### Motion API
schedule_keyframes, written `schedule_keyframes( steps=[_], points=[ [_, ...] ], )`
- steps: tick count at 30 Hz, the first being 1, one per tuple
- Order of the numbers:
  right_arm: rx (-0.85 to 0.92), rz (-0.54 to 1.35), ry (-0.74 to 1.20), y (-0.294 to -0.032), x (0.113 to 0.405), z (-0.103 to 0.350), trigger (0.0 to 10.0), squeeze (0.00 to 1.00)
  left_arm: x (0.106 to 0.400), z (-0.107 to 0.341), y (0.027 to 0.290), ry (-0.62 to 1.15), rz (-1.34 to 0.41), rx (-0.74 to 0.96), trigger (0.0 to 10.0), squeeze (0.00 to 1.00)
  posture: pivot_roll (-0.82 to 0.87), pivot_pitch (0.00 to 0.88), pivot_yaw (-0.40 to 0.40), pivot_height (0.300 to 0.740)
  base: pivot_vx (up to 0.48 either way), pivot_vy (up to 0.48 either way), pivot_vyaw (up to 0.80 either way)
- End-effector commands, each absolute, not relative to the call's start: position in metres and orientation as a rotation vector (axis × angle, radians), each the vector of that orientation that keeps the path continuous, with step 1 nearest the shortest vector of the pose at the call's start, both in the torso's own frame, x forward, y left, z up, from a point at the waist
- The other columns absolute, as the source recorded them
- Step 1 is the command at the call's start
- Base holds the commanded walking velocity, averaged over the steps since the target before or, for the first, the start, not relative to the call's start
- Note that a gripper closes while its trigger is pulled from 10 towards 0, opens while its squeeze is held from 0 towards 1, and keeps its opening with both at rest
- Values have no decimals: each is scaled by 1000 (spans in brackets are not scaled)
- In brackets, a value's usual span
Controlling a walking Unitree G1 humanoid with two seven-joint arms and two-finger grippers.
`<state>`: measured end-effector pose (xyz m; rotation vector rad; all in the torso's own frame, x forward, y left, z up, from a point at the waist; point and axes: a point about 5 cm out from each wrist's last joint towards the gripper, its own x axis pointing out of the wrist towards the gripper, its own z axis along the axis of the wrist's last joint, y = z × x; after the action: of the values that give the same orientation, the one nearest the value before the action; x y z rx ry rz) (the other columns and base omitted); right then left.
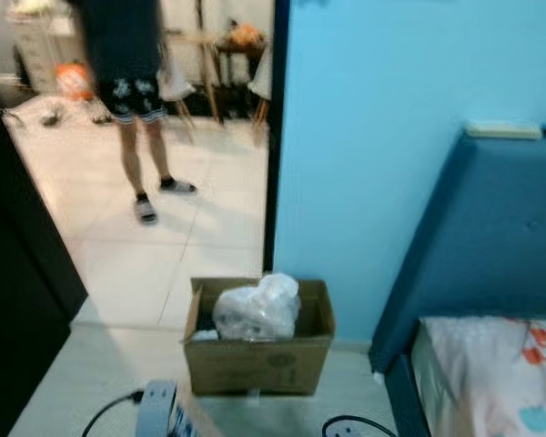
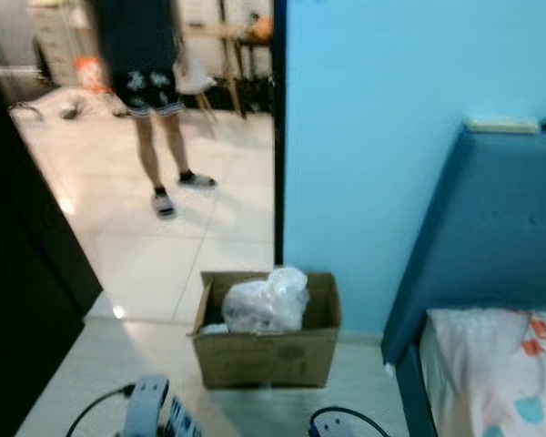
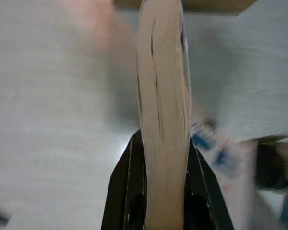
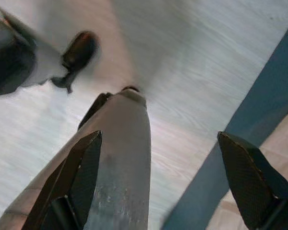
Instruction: Clean up the room
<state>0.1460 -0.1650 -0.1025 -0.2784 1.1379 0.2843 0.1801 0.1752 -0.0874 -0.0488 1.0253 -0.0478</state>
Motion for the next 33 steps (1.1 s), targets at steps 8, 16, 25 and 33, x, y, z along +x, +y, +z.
schedule_keyframes(
  steps=[8,16,25,33],
  points=[
    [-281,288,1159,-166,141,-104,10000,0,176,-90,174,1056,-63,-44,10000,0,58,0,-56,740,-340,0,0],
    [-278,288,1166,-166,138,-105,10000,0,175,-90,173,1057,-70,-41,10000,0,55,0,-54,740,-340,0,0],
    [-280,289,1172,-166,136,-106,10000,0,174,-91,173,1061,-74,-41,10000,0,54,0,-54,740,-336,0,0],
    [-283,291,1176,-167,135,-106,10000,0,175,-90,171,1057,-82,-43,10000,0,54,0,-55,740,-338,0,0]
  ],
)
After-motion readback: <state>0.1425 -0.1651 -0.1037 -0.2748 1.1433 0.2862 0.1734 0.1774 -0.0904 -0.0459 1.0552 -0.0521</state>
